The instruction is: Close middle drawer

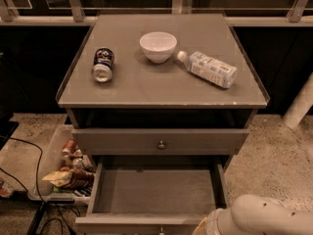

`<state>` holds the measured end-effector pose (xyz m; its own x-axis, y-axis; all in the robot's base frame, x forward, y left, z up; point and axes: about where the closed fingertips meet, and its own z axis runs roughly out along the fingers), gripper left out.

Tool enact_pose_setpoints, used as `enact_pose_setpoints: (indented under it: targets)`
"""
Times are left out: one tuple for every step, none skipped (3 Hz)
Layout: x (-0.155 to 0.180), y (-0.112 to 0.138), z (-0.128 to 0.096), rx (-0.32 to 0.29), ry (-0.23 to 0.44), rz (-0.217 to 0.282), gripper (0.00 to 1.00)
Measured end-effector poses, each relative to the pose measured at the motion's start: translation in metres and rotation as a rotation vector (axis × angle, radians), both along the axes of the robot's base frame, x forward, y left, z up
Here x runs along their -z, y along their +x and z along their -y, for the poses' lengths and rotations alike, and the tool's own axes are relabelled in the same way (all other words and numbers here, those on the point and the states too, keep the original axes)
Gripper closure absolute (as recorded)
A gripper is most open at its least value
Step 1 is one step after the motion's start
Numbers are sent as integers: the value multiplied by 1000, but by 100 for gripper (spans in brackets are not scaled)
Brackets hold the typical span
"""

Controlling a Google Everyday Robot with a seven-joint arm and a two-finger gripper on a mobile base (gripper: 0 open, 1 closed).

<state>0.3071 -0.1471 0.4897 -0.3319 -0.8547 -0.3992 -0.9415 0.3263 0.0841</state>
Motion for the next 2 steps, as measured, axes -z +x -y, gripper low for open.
enact_pose_setpoints:
  targets:
    - [40,-2,-11,4,16,6,100]
    - [66,7,-15,14,29,24,100]
